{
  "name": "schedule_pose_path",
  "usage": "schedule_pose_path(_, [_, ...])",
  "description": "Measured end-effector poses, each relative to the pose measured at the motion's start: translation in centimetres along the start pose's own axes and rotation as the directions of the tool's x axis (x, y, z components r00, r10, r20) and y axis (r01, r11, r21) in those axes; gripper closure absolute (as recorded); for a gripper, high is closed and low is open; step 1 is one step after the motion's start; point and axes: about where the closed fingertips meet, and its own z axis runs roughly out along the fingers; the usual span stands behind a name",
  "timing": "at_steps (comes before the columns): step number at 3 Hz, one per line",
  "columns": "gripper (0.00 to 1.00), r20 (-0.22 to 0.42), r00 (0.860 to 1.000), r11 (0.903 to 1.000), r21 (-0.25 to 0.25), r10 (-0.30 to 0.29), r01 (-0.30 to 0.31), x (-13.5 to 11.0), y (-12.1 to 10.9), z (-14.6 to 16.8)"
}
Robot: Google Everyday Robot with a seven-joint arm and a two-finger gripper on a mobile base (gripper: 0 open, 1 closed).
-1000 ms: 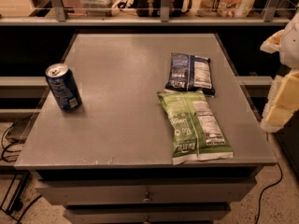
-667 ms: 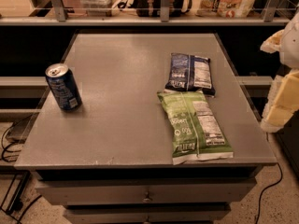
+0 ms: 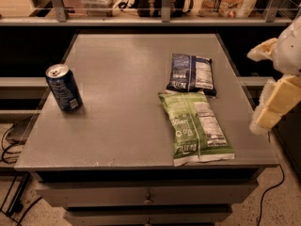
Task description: Move green jalapeno chip bag near pepsi can
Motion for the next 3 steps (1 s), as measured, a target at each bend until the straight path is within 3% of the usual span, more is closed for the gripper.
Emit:
schedule_pose_path(1, [0.00,0.078,0.997,0.9991,-0.042,-0.001,0.005,-1.0,0.4,1.9])
schedule_pose_path(3, [0.00,0.079,0.997,0.9977,-0.067,0.016,-0.011,-1.4,0.9,3.4])
